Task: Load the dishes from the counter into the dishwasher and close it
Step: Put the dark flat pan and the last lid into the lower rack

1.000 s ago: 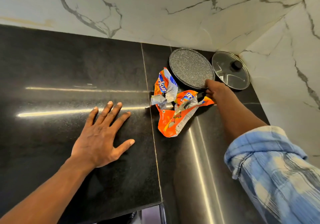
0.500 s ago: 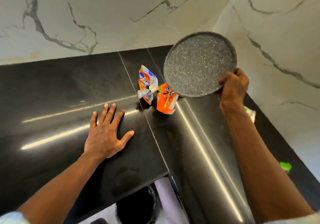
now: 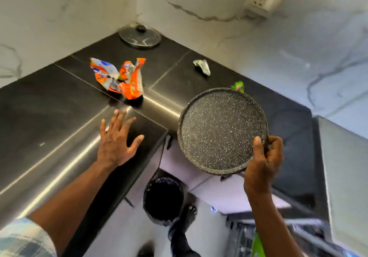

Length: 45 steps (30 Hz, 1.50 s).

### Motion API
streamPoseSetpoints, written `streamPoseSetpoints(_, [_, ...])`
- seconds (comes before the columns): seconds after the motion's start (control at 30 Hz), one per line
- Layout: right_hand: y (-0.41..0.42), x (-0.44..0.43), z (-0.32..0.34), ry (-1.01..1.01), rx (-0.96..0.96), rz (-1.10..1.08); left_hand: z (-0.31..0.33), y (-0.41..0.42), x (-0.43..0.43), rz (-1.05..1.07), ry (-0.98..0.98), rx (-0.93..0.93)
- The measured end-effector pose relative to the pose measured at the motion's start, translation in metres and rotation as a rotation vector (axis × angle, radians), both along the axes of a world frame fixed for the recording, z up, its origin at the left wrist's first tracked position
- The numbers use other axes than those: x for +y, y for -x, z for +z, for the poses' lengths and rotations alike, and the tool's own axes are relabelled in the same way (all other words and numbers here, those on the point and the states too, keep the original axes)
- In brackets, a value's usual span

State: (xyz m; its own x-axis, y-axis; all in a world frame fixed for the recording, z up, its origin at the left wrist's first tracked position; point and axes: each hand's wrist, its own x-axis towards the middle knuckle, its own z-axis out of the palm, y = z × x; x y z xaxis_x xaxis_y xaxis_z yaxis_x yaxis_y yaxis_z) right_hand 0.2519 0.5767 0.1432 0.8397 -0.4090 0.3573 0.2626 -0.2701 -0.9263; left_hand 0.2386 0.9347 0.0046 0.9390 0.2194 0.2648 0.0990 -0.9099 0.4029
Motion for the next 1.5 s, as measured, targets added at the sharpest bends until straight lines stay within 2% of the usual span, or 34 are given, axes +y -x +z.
streamPoseSetpoints(0.13, [0.092, -0.050, -0.018, 0.034, 0.044, -0.189, 0.006, 0.034, -0.073, -0.265, -0.007, -0.085])
streamPoseSetpoints(0.23, [0.154, -0.088, -0.031, 0.028, 0.050, -0.301, 0.001, 0.061, -0.131, -0.432, 0.069, -0.078])
streamPoseSetpoints(0.43, [0.272, -0.175, -0.057, 0.031, 0.121, -0.474, -0.023, 0.135, -0.242, -0.678, 0.213, 0.214])
streamPoseSetpoints(0.53, [0.330, -0.223, -0.078, 0.035, 0.220, -0.532, -0.039, 0.174, -0.293, -0.758, 0.221, 0.397])
streamPoseSetpoints(0.67, [0.397, -0.286, -0.104, 0.027, 0.310, -0.676, -0.066, 0.215, -0.371, -0.813, 0.199, 0.547])
streamPoseSetpoints(0.77, [0.438, -0.339, -0.126, -0.017, 0.366, -0.753, -0.085, 0.243, -0.438, -0.738, 0.247, 0.711])
streamPoseSetpoints(0.93, [0.484, -0.443, -0.162, -0.016, 0.457, -0.845, -0.144, 0.285, -0.544, -0.390, 0.445, 1.017])
streamPoseSetpoints(1.07, [0.485, -0.530, -0.188, 0.149, 0.581, -0.836, -0.205, 0.303, -0.606, -0.193, 0.547, 1.149])
streamPoseSetpoints(1.17, [0.463, -0.591, -0.221, 0.265, 0.647, -0.839, -0.259, 0.308, -0.640, -0.156, 0.475, 1.173])
streamPoseSetpoints(1.3, [0.419, -0.655, -0.289, 0.380, 0.621, -0.895, -0.332, 0.297, -0.679, -0.227, 0.385, 1.143])
streamPoseSetpoints(1.5, [0.353, -0.720, -0.397, 0.500, 0.747, -0.778, -0.432, 0.261, -0.705, -0.181, 0.341, 1.051])
